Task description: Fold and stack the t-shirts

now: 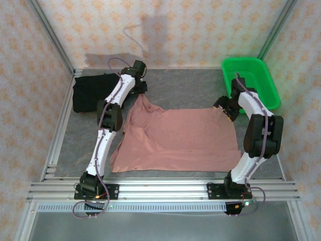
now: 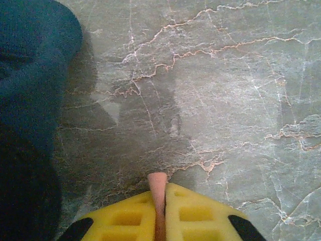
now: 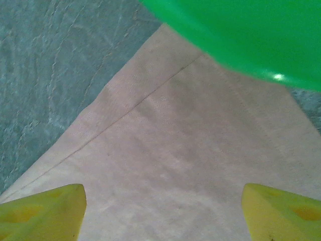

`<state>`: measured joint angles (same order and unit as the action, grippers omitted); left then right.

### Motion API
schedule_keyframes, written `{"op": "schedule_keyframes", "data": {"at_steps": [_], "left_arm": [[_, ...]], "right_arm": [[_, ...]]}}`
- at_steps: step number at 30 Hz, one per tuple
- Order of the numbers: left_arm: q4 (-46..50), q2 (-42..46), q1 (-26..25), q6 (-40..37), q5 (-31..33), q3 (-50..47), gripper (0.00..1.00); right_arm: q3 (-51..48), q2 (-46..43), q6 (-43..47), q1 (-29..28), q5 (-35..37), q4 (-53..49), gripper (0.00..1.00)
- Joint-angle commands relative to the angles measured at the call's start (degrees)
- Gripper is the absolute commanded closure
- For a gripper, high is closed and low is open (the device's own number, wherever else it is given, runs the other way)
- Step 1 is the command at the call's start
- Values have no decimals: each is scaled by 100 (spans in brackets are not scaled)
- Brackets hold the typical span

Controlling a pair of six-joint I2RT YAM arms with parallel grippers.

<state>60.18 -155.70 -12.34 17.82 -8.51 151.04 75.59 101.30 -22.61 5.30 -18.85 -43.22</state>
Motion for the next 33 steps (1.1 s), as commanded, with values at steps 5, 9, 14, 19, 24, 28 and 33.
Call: {"op": "schedule_keyframes", "data": {"at_steps": [5, 9, 14, 19, 24, 28, 33], "left_arm": [[-218, 1248, 74, -127, 210, -566, 100], [-291, 1775, 146, -173, 279, -1185, 100], [-549, 2422, 226, -229, 402, -2047, 100], [-747, 2883, 357, -258, 420, -2691, 100], [-693, 2946, 481, -311, 460, -2771, 100], [-719, 2985, 552, -328, 412, -2800, 100], [-719, 2966, 579, -355, 370, -2790, 100]], "right_arm": [[338, 397, -461, -5, 779, 183, 24], [708, 748, -484, -113, 843, 182, 27], [1262, 1134, -289, -403, 1399, -180, 28], [1469, 1385, -278, -538, 1836, -308, 30], [1826, 1695, -156, -635, 2342, -487, 32], [2163, 1971, 49, -660, 2586, -658, 34], [2446, 2320, 172, -680, 2918, -839, 36]]}}
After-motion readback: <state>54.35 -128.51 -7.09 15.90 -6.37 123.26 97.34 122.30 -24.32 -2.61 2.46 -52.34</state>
